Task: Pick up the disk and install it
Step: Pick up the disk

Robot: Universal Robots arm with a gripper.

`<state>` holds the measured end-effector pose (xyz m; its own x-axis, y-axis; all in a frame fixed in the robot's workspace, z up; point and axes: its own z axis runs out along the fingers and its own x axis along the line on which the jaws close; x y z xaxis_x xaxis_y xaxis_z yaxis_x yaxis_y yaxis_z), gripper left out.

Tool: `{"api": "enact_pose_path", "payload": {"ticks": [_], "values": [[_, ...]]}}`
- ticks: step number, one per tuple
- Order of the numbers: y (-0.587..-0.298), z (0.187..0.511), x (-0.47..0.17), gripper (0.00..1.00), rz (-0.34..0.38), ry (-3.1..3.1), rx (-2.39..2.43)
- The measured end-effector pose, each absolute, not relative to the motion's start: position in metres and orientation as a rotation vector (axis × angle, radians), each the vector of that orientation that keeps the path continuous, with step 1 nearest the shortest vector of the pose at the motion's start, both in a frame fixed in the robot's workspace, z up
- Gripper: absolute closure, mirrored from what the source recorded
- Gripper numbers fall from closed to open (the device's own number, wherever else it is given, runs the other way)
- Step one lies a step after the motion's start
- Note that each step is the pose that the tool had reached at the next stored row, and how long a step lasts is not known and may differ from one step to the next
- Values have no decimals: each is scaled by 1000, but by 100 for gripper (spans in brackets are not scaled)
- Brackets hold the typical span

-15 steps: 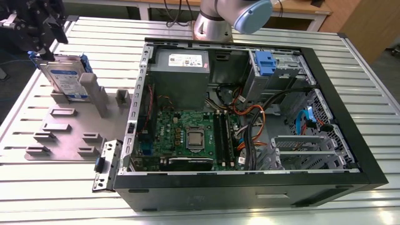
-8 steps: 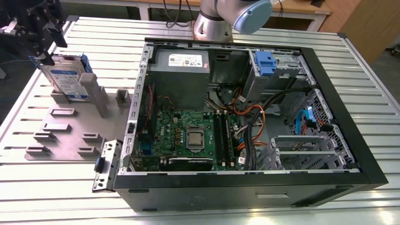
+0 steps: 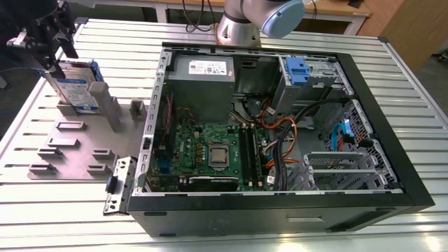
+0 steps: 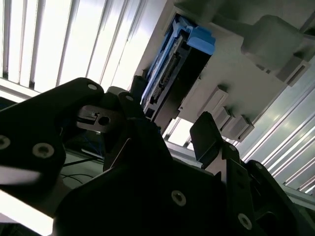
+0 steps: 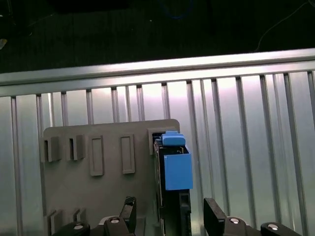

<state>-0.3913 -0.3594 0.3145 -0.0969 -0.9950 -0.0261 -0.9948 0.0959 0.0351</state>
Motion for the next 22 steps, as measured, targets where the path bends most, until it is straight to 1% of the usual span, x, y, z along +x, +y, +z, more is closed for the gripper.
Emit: {"api": "enact_pose_path", "payload": {"ticks": [11,22], "values": [[-353,301,-391,35,-79,-2274,2174],[-353,300,-391,35,-80,-2274,2174]]}}
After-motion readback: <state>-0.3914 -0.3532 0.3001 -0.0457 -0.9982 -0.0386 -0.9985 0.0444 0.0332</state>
